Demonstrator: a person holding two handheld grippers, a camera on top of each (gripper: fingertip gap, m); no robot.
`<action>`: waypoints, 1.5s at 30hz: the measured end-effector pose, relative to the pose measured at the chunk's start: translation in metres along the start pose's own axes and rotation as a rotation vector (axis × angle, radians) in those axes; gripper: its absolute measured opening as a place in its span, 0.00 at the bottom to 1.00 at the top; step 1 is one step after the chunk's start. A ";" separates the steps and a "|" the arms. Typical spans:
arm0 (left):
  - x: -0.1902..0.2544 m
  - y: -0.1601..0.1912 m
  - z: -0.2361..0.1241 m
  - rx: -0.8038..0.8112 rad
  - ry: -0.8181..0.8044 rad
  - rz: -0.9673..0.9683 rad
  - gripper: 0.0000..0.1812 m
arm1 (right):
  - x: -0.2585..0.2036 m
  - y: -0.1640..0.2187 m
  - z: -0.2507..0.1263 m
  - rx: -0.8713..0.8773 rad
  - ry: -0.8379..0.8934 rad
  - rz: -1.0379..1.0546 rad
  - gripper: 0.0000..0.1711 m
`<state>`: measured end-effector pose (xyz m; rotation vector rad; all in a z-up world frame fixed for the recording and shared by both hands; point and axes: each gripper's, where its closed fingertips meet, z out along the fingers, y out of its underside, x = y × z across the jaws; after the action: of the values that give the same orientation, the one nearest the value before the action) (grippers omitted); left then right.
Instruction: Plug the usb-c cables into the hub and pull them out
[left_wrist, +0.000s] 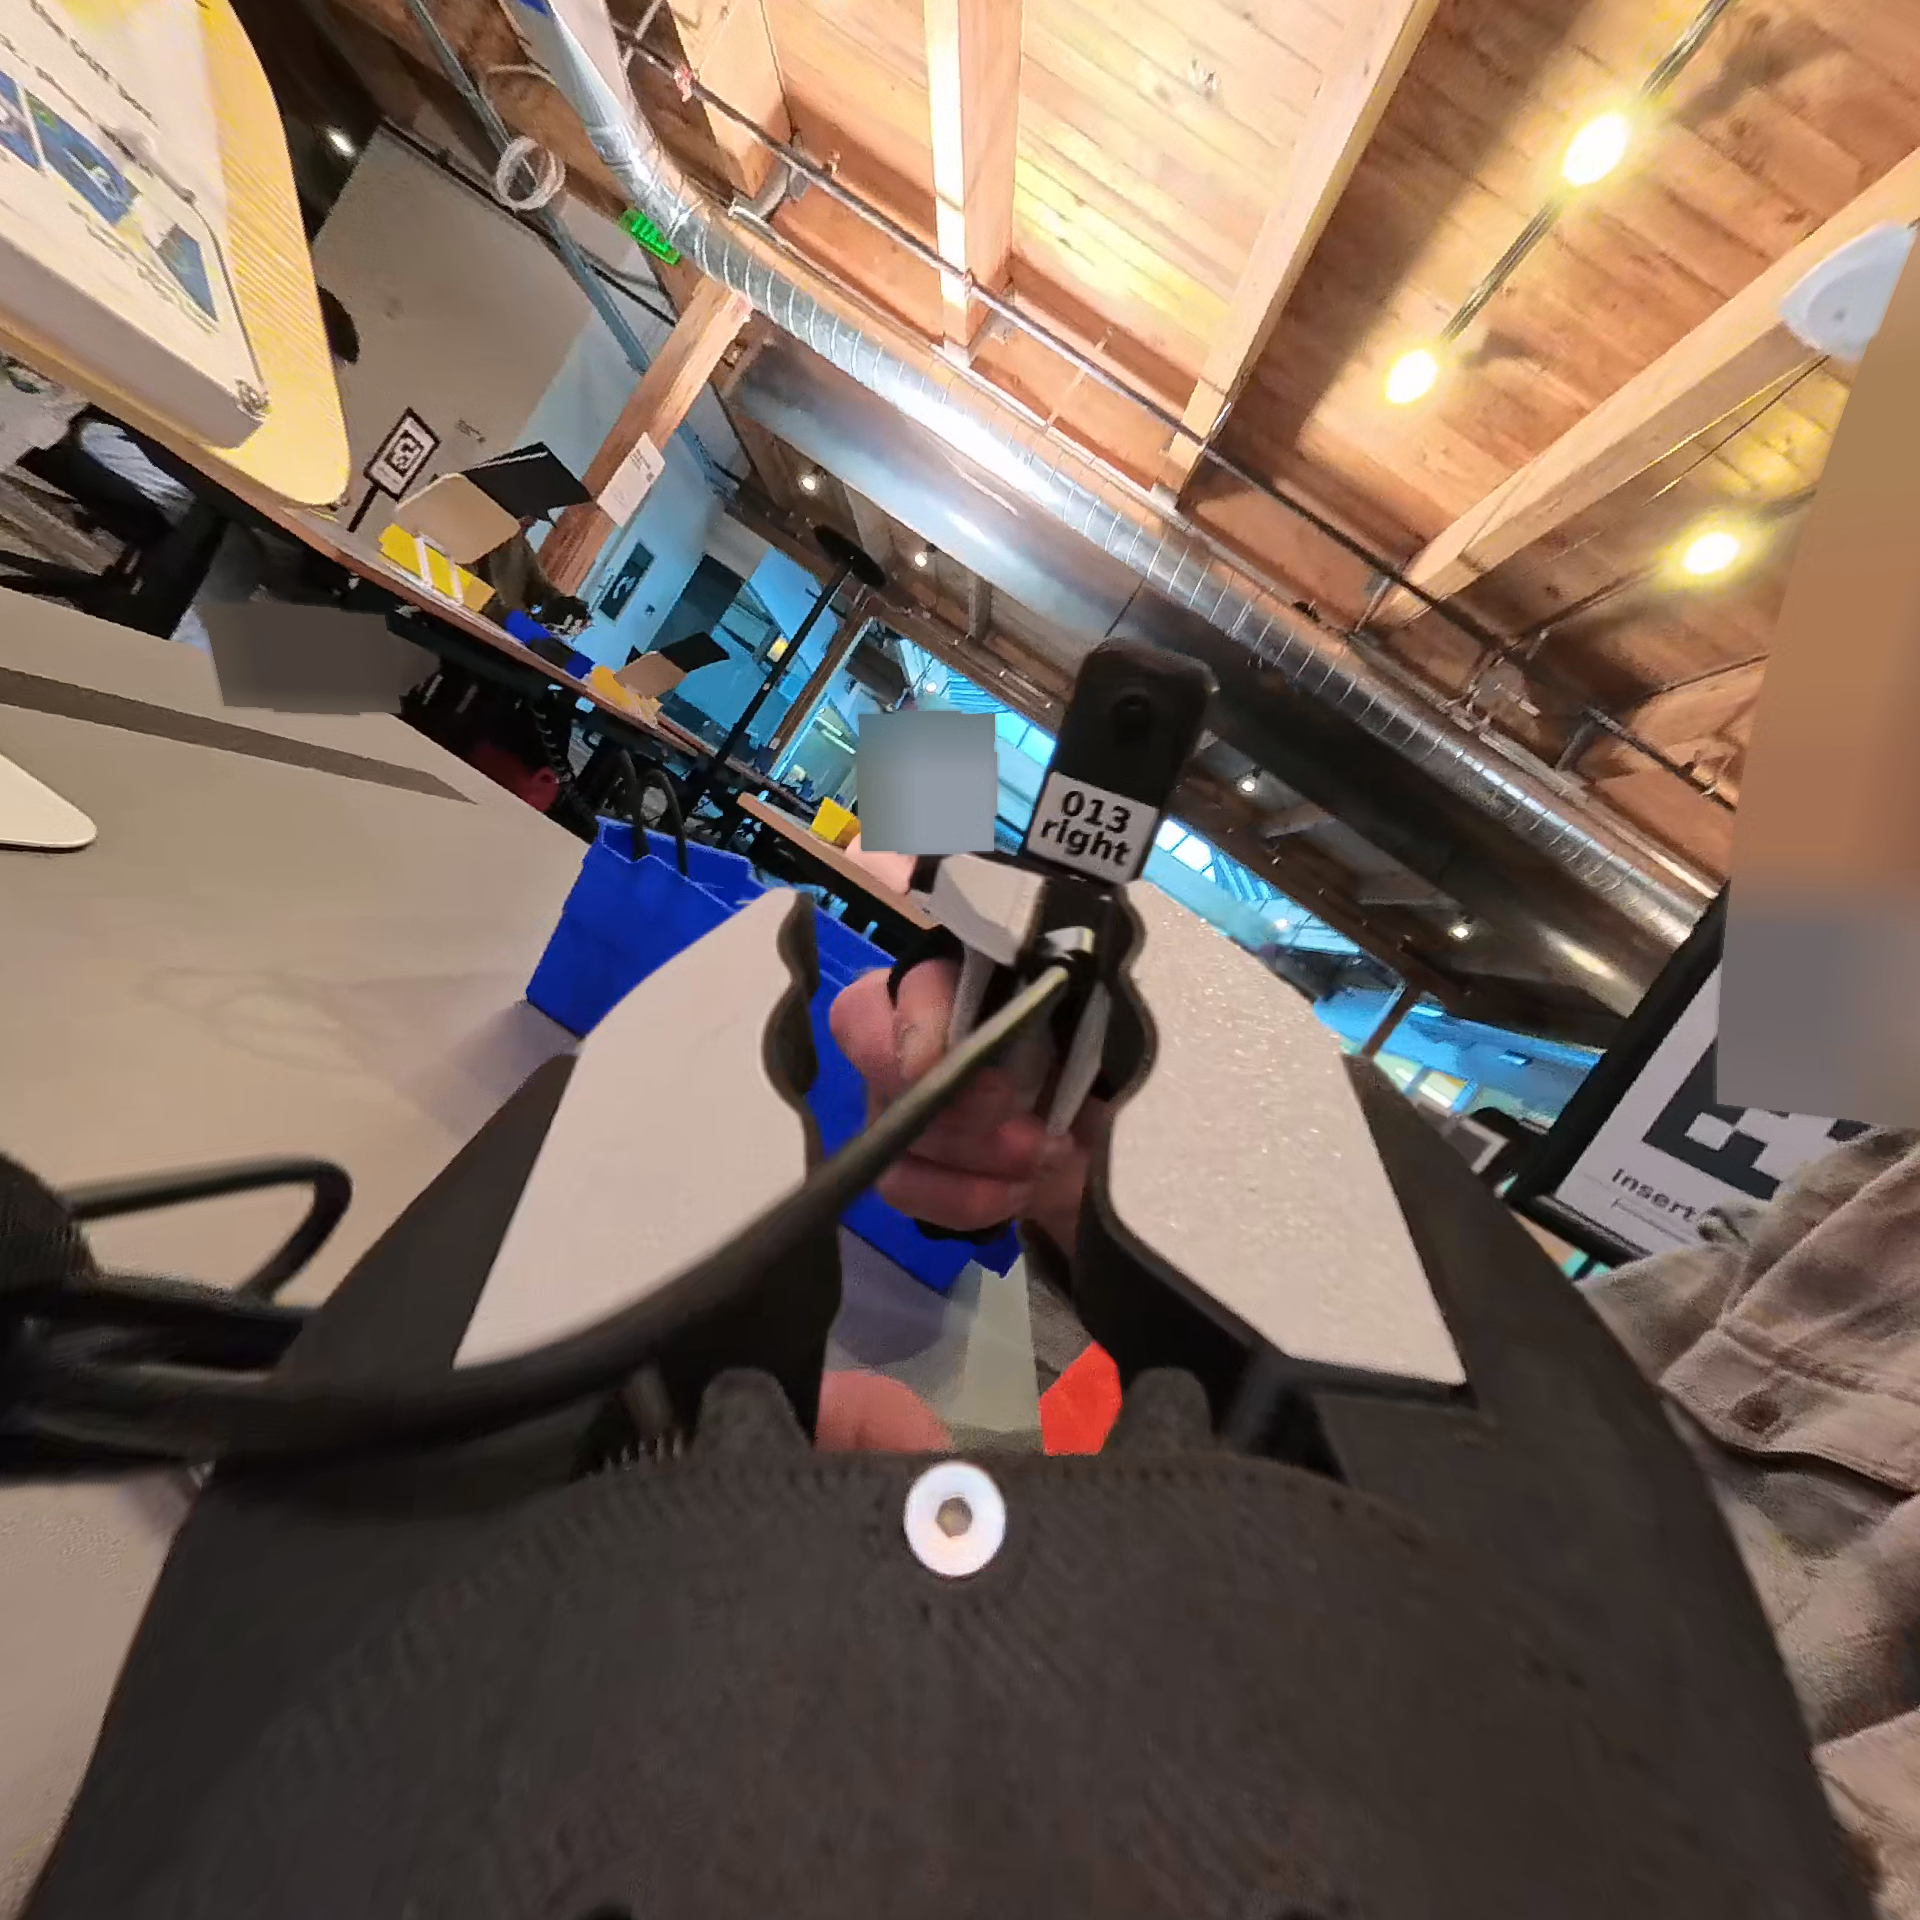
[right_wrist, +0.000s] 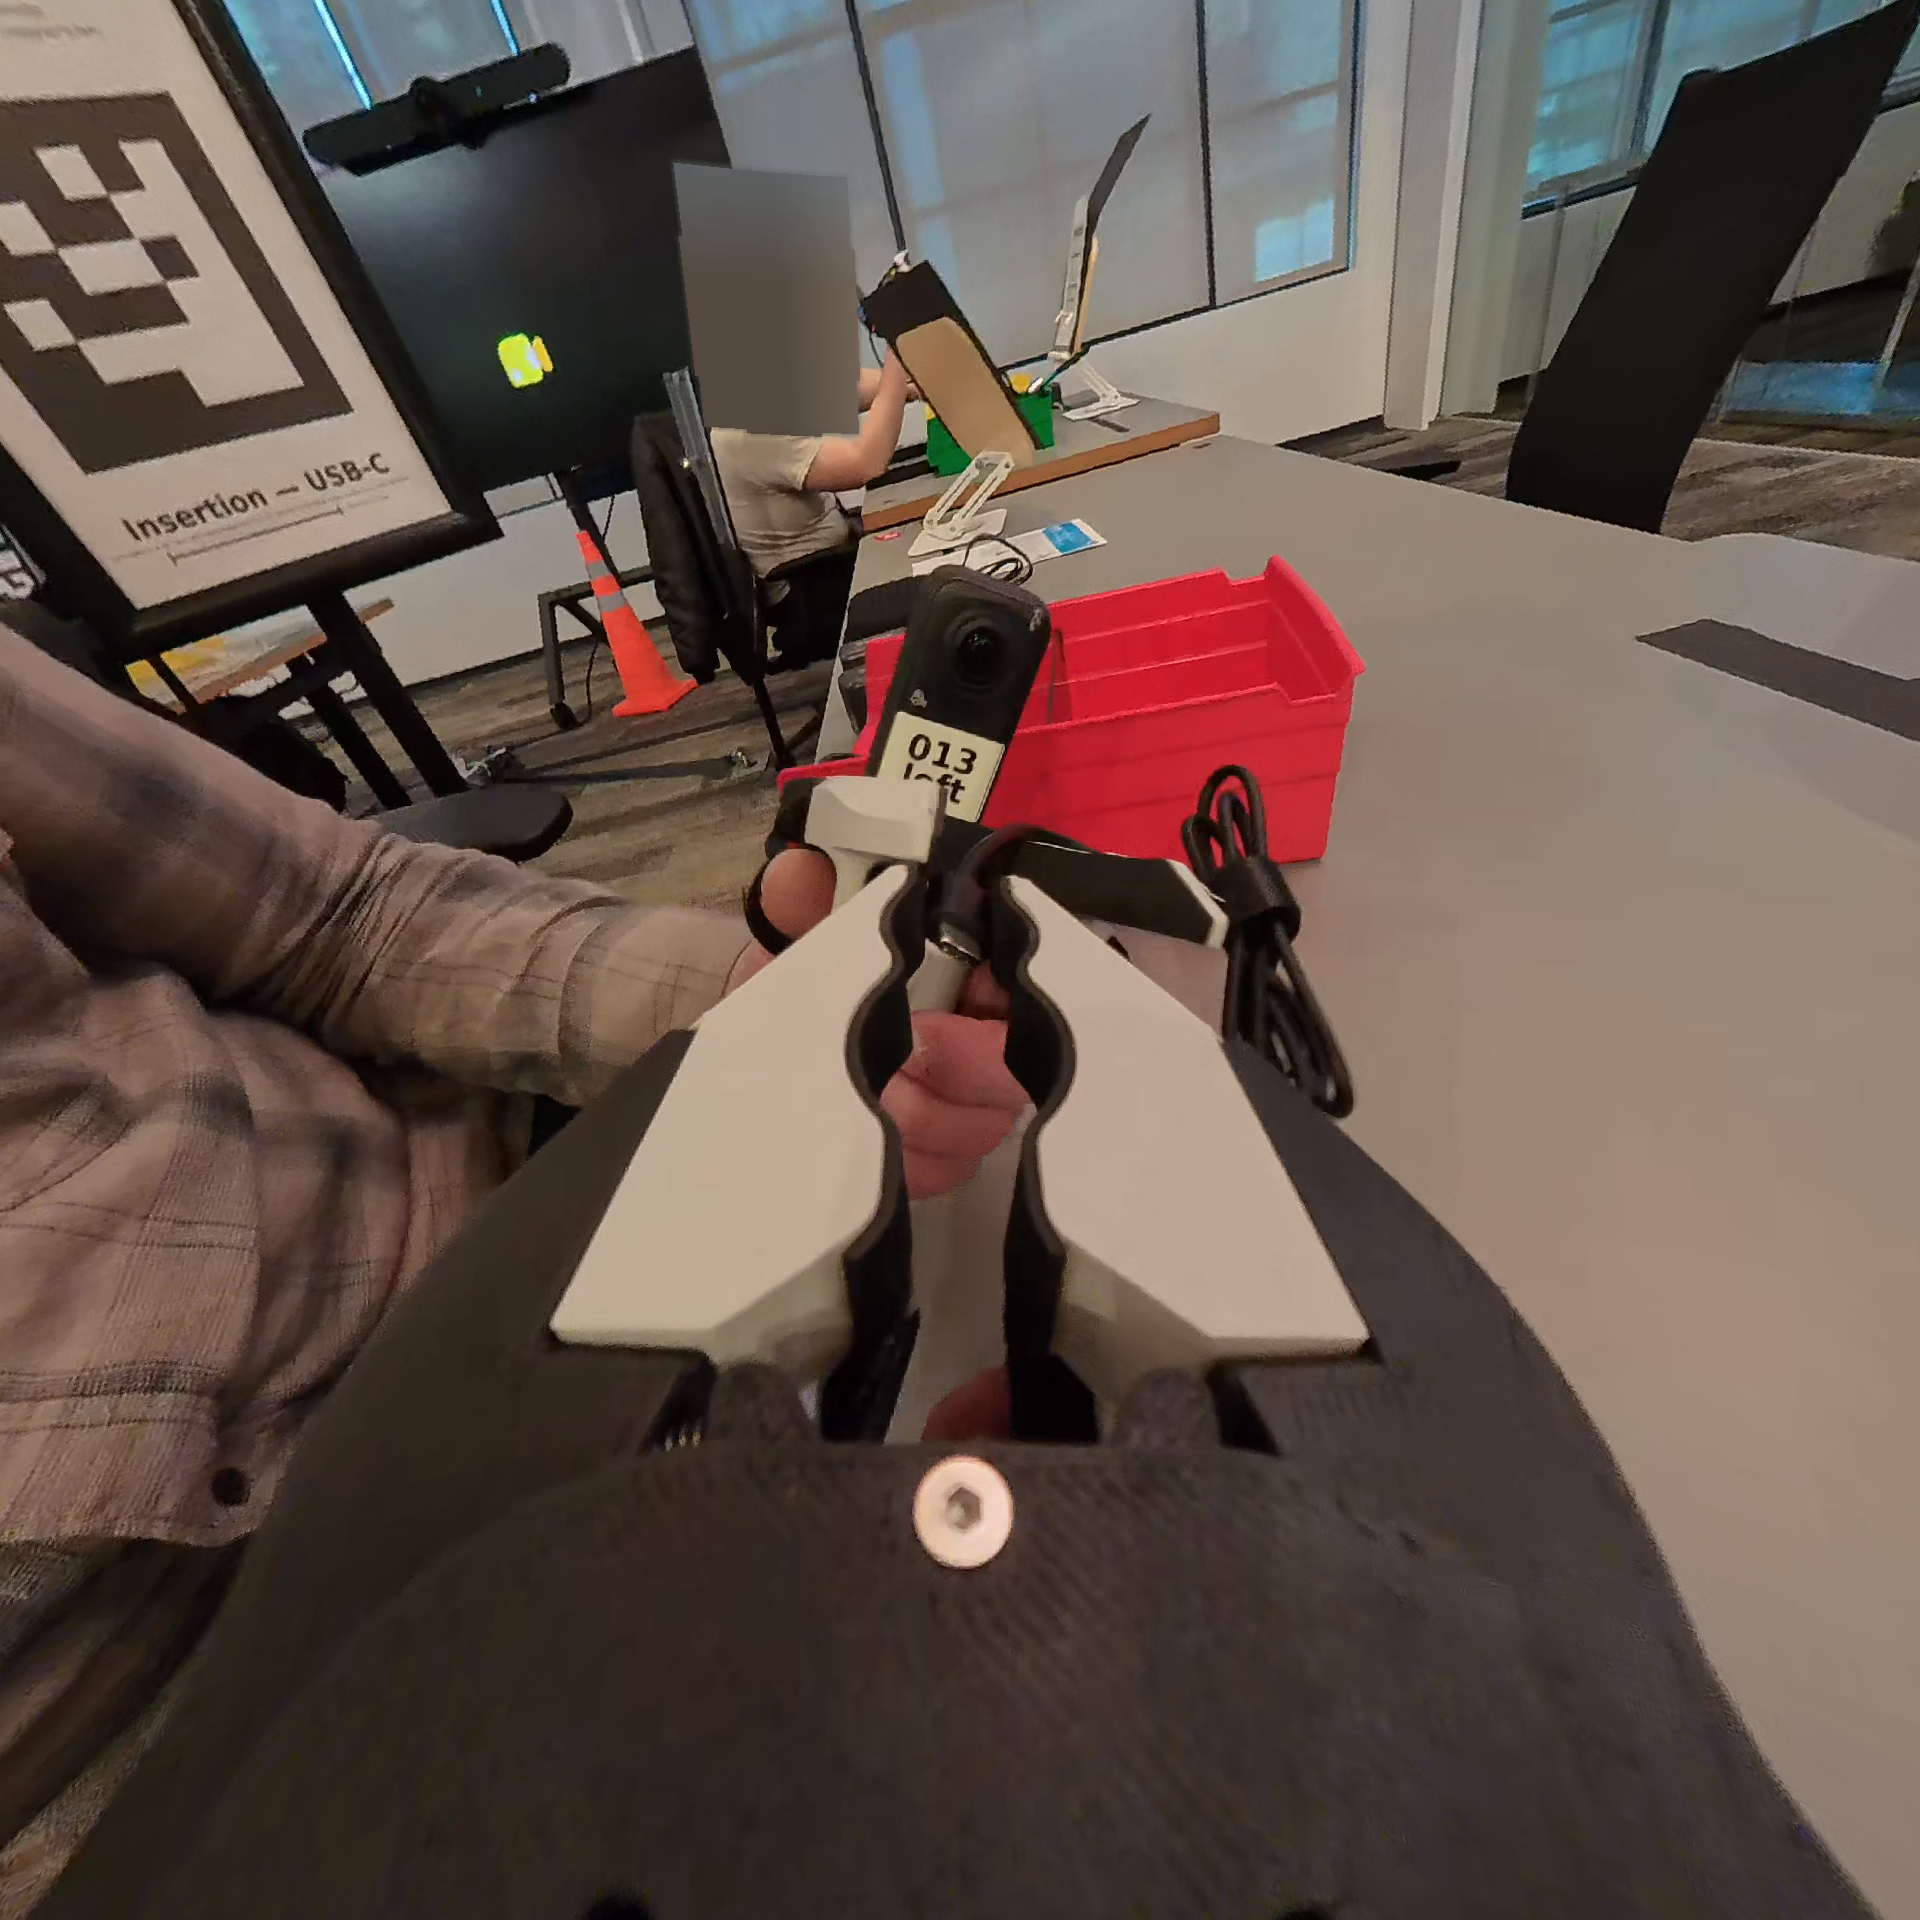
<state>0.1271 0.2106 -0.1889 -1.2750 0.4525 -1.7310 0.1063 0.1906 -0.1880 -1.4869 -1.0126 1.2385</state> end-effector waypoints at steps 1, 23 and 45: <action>0.000 0.002 0.001 -0.012 0.002 0.009 0.30 | -0.002 0.001 0.001 -0.007 -0.008 -0.004 0.05; 0.025 0.016 0.001 -0.257 0.035 0.381 0.00 | -0.010 0.007 -0.020 -0.158 -0.096 -0.026 0.05; 0.039 0.010 -0.004 -0.319 0.010 0.577 0.02 | -0.012 -0.001 -0.034 -0.098 -0.035 -0.055 0.11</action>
<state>0.1265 0.1722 -0.1762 -1.1964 1.0243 -1.2052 0.1376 0.1743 -0.1823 -1.5066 -1.1447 1.1943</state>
